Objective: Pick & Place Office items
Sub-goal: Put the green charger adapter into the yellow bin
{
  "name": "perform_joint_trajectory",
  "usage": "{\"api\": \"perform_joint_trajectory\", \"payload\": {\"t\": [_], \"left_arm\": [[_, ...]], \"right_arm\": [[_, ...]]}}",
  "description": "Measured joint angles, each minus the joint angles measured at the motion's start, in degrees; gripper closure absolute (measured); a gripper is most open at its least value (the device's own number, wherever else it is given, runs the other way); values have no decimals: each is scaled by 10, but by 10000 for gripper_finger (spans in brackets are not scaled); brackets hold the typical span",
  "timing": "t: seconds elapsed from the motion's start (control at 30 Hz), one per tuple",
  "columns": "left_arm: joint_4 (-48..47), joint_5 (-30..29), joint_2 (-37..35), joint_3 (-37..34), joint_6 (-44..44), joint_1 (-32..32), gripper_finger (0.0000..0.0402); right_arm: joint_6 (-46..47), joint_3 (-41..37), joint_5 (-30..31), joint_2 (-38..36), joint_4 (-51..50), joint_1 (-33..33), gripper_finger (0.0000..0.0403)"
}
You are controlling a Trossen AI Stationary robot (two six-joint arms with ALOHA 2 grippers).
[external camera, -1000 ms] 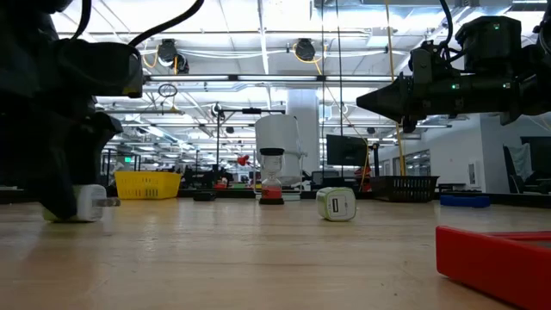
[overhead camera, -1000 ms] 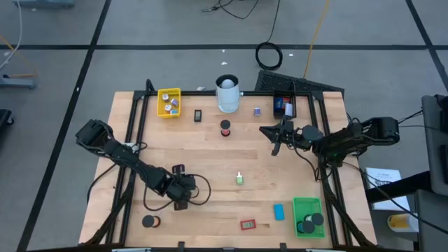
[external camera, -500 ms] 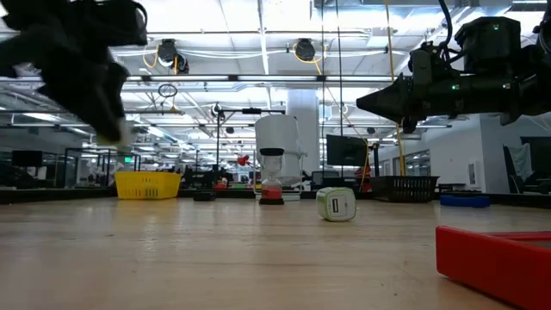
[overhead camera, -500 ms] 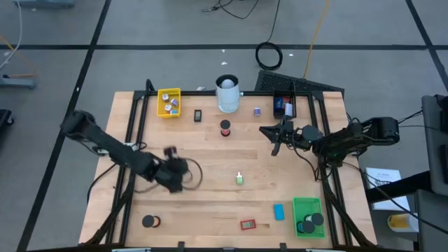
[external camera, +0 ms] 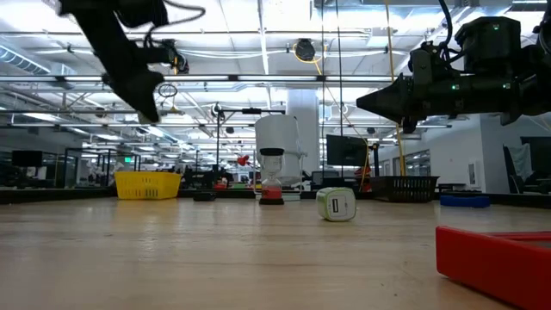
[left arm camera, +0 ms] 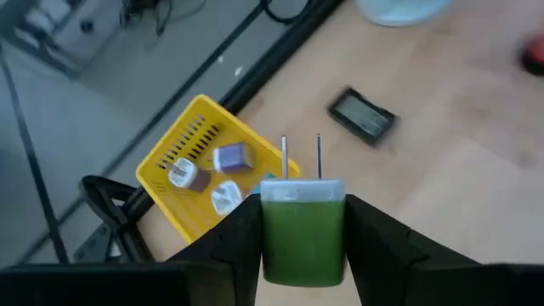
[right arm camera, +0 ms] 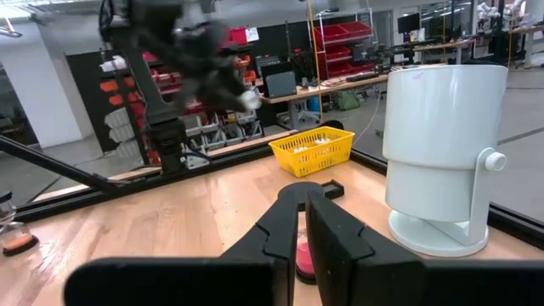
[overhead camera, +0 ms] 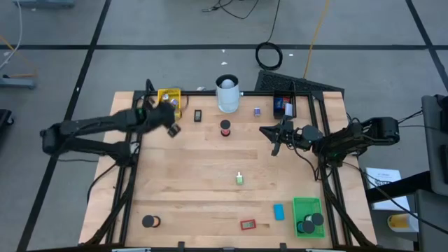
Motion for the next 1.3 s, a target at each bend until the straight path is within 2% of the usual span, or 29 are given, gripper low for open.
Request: {"api": "perform_joint_trajectory", "payload": {"t": [0.17,0.3,0.47,0.73,1.03,1.3], "left_arm": [[90,93,51,0,65,160,260],[132,115,99,0,90,246,261],[159,133,153,0,91,321,261],[168,136,222,0,76,363,259],[188,169,260,0,62,368,252],[177,178,251,0,70,363,170]], "right_arm": [[0,0,0,0,0,0,385],[0,0,0,0,0,0,385],[0,0,0,0,0,0,385],[0,0,0,0,0,0,385],[0,0,0,0,0,0,385],[0,0,0,0,0,0,385]]}}
